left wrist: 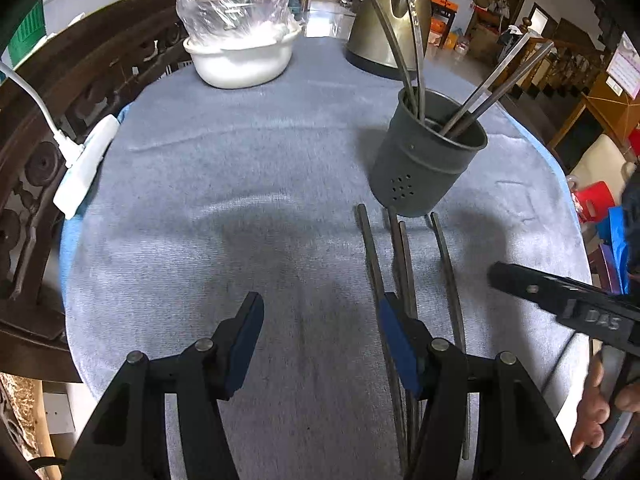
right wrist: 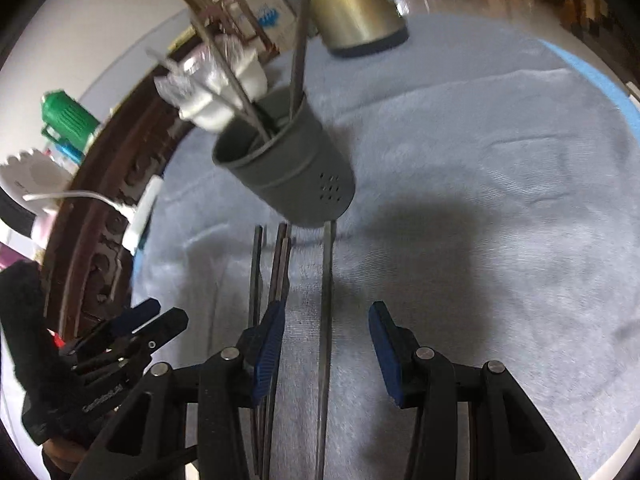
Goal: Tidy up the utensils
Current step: 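Lower the right gripper onto one dark stick and close on it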
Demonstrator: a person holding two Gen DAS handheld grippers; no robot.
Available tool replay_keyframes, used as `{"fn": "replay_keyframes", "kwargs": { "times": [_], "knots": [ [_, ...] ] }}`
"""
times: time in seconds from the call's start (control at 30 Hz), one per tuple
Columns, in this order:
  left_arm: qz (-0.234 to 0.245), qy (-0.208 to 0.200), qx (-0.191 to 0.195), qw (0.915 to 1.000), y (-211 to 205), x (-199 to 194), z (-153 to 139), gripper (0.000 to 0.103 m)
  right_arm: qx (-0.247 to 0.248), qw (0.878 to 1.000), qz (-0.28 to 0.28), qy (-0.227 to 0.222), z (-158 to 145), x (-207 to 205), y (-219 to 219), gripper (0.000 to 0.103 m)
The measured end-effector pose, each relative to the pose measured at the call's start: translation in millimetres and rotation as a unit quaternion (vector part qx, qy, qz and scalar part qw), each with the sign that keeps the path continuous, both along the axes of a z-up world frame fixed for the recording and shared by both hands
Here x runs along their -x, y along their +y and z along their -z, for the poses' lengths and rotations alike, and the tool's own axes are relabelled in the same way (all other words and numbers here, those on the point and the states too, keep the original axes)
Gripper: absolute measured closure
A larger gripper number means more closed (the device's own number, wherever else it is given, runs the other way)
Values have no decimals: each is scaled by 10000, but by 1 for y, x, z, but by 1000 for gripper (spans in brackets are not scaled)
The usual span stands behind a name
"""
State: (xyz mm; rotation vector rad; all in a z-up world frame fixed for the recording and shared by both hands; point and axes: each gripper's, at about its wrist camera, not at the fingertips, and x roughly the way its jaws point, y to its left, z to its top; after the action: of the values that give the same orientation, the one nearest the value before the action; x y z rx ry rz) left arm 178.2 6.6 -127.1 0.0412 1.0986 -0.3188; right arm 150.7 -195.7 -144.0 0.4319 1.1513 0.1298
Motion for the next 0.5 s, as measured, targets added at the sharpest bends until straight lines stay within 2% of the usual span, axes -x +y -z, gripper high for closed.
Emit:
{"fn": "replay_keyframes", "kwargs": {
  "times": [0.07,0.2,0.33,0.43,0.5],
  "knots": [
    [-9,24,-10,10000,3,-1,4,42,68,9999,-65,119,8,-7,7,63],
    [66,123,-9,9999,5,-2,12,42,327,9988,-94,353,23,-18,20,66],
    [191,230,161,9994,8,-4,17,42,481,9970,-47,611,38,-24,24,83],
    [300,321,370,9983,9,-8,19,42,715,9960,-44,525,39,-24,25,93],
    [368,331,370,9981,5,-10,20,43,662,9965,-9,508,40,-22,21,94]
  ]
}}
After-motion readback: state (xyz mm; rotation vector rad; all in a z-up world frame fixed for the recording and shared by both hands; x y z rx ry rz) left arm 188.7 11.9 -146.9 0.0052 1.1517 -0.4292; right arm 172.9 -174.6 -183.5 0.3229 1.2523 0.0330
